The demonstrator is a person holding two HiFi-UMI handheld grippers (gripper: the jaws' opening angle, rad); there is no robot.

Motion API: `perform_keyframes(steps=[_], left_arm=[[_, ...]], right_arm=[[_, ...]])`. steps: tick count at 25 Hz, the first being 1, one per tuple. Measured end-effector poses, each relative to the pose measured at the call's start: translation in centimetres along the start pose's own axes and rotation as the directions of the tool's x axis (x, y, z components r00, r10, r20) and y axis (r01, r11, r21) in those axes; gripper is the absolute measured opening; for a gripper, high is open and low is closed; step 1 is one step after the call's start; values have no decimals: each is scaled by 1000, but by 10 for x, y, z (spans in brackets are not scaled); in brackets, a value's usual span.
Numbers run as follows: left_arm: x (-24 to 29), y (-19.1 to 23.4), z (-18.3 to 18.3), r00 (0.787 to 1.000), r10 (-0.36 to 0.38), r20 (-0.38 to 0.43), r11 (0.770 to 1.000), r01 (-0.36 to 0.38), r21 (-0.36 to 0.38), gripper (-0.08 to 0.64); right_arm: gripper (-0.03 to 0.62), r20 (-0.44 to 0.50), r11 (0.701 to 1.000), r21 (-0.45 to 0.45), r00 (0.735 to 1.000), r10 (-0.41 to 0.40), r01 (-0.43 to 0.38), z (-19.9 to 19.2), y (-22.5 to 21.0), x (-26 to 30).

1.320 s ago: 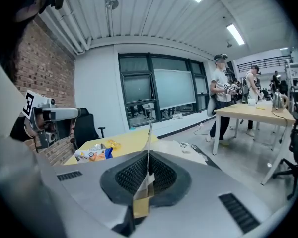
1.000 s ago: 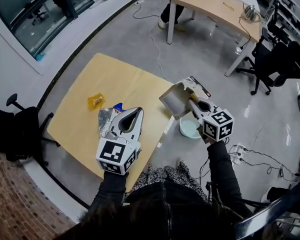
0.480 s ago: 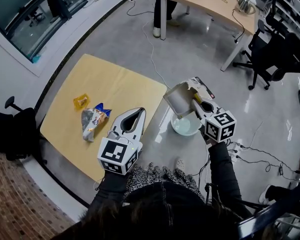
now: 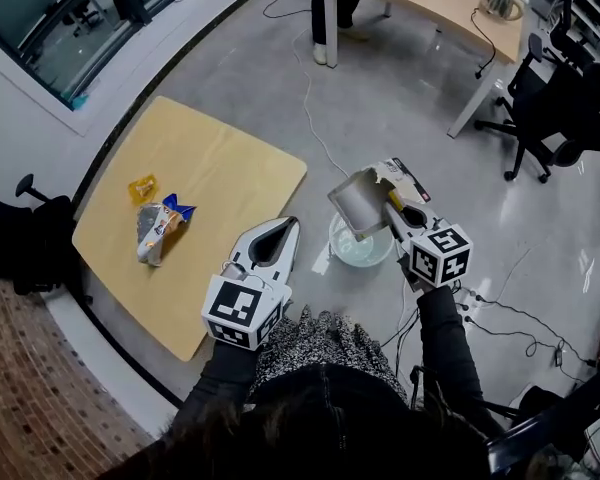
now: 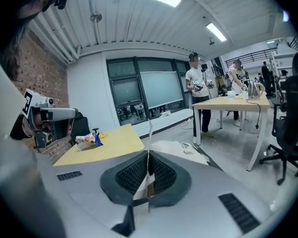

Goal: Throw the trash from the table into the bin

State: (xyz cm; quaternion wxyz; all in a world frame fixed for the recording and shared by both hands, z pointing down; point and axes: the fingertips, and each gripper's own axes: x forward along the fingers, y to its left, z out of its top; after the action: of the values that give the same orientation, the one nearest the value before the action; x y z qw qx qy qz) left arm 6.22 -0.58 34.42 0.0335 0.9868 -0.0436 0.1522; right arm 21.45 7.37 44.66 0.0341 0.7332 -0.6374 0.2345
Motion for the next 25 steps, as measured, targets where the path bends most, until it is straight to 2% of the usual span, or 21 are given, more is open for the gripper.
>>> perform_keyframes(steps=[5,12,16,21,25], left_arm=[[15,-38,-8,1000,0,-24,1000,0,8,-12],[35,-51,-33,1000,-9,-23,999,9,33,-12],[55,-58,-54,997,-74,-13,997,74,12,-12],[87,-63,-82,982,-186,-37,982,186,4,-12],[116,-58,-95,975,-220,-30,975,221,11,-12]], right_arm=[[11,-14,999,13,999,42,-42,-21,-19,-12],[11,-24,998,52,999,44,-42,-42,-32,-7],[11,-54,997,65,998,36,-33,-59,-41,-1],[11,-71,997,81,997,9,-4,-78,-54,13],[11,-79,992,112,996,-45,53,-94,-69,19]])
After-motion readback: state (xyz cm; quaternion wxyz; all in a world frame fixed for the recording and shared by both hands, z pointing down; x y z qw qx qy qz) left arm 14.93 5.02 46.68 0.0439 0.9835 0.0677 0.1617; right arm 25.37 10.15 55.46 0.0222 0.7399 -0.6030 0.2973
